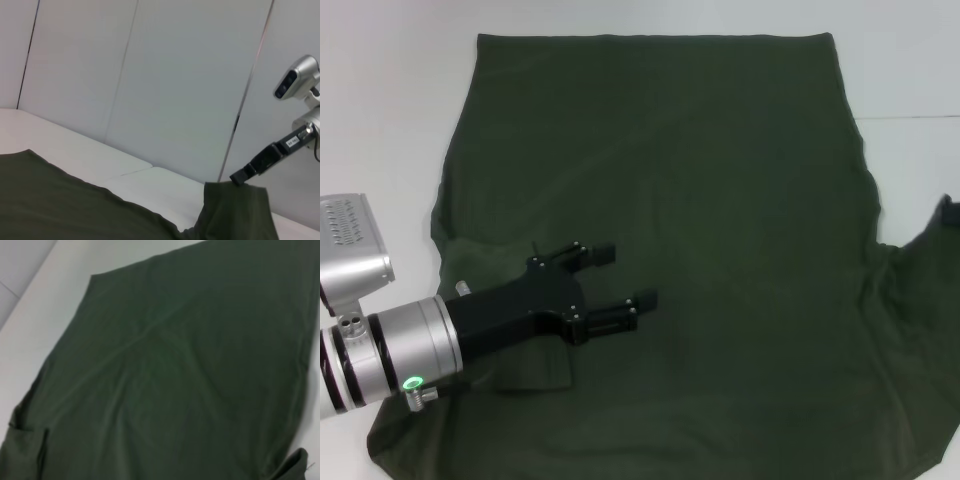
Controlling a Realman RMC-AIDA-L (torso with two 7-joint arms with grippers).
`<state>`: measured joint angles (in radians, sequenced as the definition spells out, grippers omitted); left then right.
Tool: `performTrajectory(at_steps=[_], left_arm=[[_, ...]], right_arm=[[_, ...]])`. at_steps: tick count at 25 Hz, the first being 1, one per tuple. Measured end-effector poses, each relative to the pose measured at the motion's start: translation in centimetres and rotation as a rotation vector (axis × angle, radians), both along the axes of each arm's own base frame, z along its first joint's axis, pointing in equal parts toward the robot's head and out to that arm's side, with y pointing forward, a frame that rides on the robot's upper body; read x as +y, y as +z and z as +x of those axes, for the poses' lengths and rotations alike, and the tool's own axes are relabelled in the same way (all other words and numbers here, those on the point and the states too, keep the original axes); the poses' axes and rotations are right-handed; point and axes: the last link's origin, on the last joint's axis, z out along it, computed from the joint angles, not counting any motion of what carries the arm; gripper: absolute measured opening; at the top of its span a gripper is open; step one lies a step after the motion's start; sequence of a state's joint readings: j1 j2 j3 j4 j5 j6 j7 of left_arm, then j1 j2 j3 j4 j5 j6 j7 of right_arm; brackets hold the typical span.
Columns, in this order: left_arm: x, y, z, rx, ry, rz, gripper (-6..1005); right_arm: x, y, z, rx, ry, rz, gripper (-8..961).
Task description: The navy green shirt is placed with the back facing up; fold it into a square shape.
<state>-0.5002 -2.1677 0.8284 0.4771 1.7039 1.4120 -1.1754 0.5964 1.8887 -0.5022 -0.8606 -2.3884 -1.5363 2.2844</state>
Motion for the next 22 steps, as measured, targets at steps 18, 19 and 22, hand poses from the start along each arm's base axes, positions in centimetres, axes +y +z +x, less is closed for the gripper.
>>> performTrajectory(at_steps=[18, 19, 22], left_arm=[[0.2, 0.1, 0.1, -0.007, 0.011, 0.002, 907], [0.2, 0.1, 0.1, -0.008, 0.012, 0.002, 907], [0.2, 0.1, 0.1, -0.009, 0.012, 0.003, 907]], right_arm=[[2.8, -1.9, -5.6, 0.023, 0.087, -0.089, 86], [2.9, -2.3, -5.8, 0.028, 0.092, -0.096, 86], [3.1, -3.7, -6.8, 0.047, 0.110, -0.123, 88]])
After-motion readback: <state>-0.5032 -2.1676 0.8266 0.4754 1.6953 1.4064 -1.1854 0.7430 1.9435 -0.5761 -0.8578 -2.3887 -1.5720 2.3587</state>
